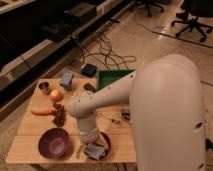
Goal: Place towel in paper cup
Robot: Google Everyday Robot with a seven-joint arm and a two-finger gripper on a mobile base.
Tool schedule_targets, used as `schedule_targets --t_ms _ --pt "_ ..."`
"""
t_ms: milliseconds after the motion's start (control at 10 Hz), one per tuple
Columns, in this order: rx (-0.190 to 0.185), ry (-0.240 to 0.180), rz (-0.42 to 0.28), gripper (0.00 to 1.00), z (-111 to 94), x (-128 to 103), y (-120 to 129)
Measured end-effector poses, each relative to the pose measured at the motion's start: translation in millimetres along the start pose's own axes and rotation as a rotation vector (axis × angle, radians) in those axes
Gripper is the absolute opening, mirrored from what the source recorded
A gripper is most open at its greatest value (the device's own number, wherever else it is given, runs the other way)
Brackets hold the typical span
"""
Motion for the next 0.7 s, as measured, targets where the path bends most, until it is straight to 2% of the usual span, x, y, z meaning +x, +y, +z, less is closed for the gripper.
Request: schedule_targets --t_ms 300,400,700 --pt "-0.001 -0.006 -0.019 0.8 -4 -12 -4" --pt "0.002 -0.006 -0.027 0.76 -5 -15 -3" --pt "-0.01 -0.001 -0.048 0.48 -5 -22 1"
